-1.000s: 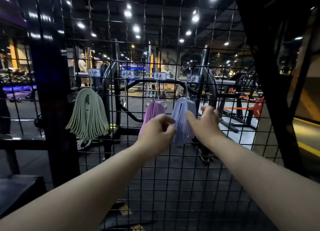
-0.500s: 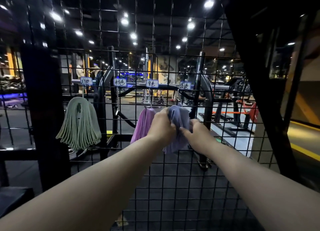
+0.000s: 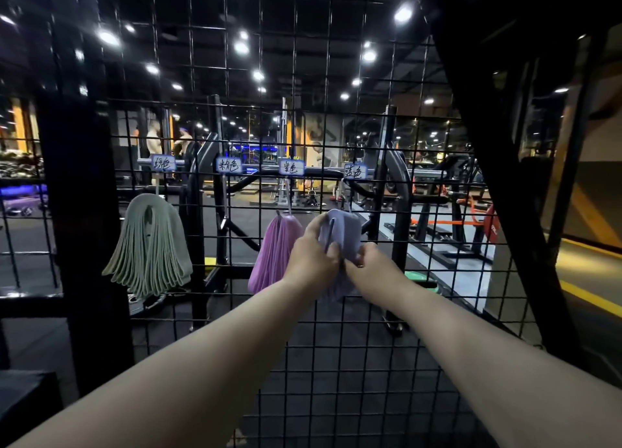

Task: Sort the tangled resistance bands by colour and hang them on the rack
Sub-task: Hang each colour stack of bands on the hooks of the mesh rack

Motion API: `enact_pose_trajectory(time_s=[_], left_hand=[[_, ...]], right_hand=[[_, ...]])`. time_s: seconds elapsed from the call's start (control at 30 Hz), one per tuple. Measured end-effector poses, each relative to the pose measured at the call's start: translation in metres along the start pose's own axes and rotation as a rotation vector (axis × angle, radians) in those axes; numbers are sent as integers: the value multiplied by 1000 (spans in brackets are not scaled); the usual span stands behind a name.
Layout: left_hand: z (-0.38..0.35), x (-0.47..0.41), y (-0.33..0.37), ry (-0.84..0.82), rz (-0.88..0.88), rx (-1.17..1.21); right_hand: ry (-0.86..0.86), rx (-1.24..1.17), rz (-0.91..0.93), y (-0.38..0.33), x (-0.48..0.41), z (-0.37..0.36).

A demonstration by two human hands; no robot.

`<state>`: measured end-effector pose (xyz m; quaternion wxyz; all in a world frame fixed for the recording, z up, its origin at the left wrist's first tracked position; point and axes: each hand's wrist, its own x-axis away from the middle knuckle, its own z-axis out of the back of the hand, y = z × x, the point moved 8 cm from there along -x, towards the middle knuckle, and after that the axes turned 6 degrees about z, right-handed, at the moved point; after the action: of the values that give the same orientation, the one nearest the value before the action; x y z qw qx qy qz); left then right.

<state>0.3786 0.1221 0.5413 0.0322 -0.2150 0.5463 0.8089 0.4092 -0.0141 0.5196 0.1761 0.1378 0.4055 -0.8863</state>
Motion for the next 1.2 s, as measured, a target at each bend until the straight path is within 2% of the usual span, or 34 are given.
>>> enact_pose_trajectory(time_s=[0.1, 0.2, 0.33, 0.43, 0.67, 0.9, 1.03, 1.2], left_hand=[[-2, 5, -1, 14, -12, 58], [-5, 8, 4, 46, -51, 67], [-15, -1, -5, 44, 38, 75], [-18, -6, -13, 58, 53, -50], [-19, 4, -26, 67, 19, -164], [-15, 4, -32, 66, 38, -201], [-11, 1, -17, 93, -38, -145], [-4, -22, 11, 181, 40, -42]], right_hand=[[-9, -11, -16, 1, 1, -2], [69, 18, -32, 5, 5, 4], [182, 93, -23, 4, 14, 13], [114, 94, -24, 3, 12, 6], [-11, 154, -36, 10, 14, -18], [-93, 85, 5, 7, 16, -24], [-60, 63, -15, 9, 13, -10], [-21, -202, 24, 2, -3, 3]])
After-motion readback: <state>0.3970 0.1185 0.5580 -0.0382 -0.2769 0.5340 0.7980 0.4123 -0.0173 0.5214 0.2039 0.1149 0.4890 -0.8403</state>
